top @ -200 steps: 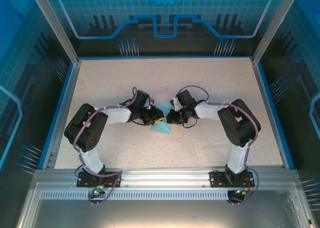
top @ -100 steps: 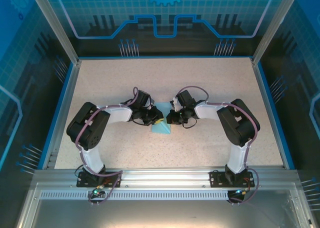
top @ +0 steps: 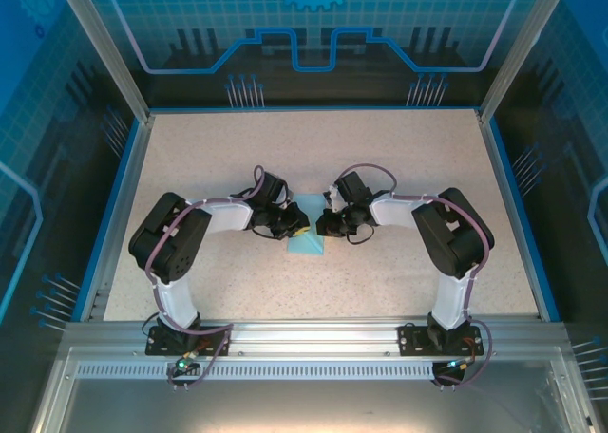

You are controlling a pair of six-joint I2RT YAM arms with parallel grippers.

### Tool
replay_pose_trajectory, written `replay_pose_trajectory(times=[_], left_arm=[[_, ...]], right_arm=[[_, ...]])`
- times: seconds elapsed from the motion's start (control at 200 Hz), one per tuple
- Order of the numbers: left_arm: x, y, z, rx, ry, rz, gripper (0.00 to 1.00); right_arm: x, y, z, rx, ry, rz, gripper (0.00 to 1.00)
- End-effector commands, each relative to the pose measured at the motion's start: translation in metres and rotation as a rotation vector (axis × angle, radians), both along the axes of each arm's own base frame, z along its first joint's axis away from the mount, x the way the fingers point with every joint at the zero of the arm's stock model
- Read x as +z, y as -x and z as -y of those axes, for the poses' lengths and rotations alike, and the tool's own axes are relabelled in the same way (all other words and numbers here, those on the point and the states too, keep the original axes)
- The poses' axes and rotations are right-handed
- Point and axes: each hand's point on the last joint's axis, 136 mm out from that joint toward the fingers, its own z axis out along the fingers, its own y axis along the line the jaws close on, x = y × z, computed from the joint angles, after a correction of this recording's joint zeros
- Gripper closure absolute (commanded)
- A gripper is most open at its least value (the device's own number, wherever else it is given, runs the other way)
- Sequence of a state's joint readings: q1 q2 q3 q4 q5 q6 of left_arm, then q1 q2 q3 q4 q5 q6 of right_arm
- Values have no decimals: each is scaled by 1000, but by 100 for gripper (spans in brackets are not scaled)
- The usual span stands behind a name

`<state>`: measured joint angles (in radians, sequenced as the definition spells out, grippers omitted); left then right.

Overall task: Fold a paper plane with a square sheet of paper (pick it up from the middle)
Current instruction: Fold the triangle a second time at the center of the table.

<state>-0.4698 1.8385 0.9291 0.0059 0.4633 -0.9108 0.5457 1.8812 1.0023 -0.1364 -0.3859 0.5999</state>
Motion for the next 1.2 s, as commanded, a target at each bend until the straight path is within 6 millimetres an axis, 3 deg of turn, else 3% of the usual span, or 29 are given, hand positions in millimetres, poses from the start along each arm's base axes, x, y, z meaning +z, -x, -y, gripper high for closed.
replay_pose_trajectory(times=[0.0,0.865,1.195], left_arm=[[-5,-2,2,-18,-28,1,85],[-16,1,1,-38,-51,-29,87],[-17,2,1,-40,-50,-37,87]], right_arm=[[-1,13,-2,12,11,-26,87],[14,6,7,-31,59,20,83],[38,-1,9,-44,55,110,83]])
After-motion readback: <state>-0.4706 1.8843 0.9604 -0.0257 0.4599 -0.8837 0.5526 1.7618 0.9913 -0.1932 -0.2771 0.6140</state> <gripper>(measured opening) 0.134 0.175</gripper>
